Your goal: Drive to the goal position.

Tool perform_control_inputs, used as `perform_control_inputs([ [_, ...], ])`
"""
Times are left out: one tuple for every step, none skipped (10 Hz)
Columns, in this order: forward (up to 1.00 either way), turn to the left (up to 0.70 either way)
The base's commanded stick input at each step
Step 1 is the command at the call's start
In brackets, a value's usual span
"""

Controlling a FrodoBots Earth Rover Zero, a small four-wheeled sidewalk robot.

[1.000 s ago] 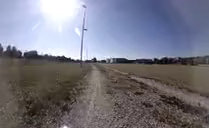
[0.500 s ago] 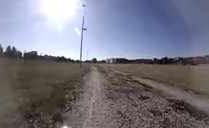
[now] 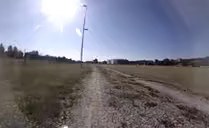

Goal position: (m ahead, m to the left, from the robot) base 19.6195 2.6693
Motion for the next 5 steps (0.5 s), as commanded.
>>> perform_control_inputs([
  [0.50,0.00],
  [0.50,0.00],
  [0.50,0.00],
  [0.50,0.00],
  [0.50,0.00],
])
